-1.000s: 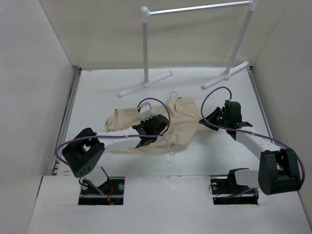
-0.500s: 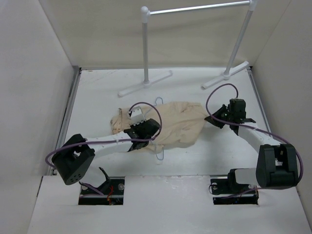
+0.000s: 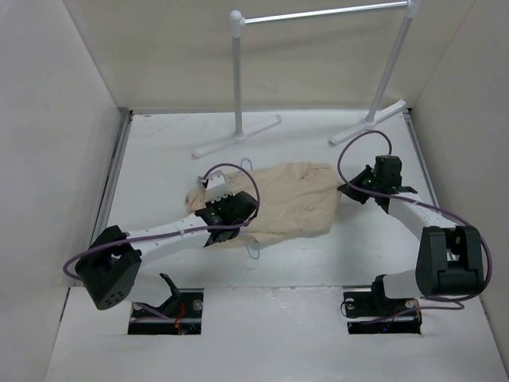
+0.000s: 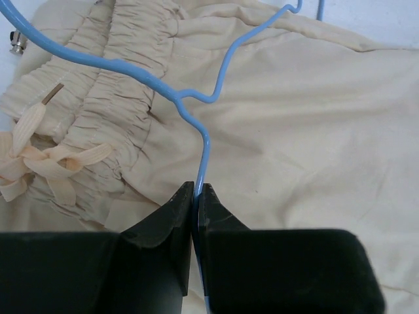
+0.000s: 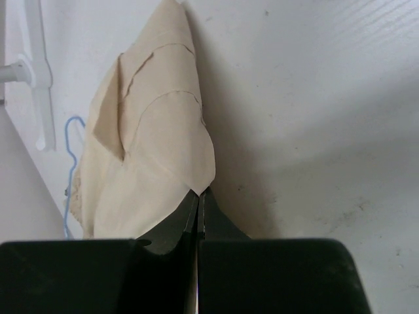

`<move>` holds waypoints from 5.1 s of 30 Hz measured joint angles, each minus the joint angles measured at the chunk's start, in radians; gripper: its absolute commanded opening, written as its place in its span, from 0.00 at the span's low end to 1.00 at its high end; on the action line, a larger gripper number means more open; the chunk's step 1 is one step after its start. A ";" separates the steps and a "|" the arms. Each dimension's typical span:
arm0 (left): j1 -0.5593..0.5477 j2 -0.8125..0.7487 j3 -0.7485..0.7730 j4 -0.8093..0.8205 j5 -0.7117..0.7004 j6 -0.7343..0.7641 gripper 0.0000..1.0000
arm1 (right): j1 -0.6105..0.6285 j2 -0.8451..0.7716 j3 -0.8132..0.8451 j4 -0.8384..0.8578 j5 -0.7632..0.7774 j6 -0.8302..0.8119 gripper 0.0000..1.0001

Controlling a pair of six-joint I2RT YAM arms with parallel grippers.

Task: Place the trousers on the hanger
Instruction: Place the trousers on the hanger, then place the hanger at the clothesline, then reset both arms

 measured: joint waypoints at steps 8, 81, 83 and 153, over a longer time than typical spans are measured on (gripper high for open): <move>-0.039 -0.003 0.056 0.001 -0.002 0.006 0.00 | 0.046 0.020 -0.024 -0.003 0.033 0.000 0.11; 0.111 -0.296 0.576 0.034 0.168 0.295 0.64 | 0.294 0.037 0.834 0.034 -0.201 -0.121 0.00; 0.137 -0.316 0.502 -0.006 0.188 0.241 0.64 | 0.236 0.107 0.922 0.028 -0.207 -0.131 0.00; 0.302 -0.025 0.172 -0.196 0.642 0.165 0.67 | -0.001 -0.625 -0.222 -0.304 0.251 -0.060 1.00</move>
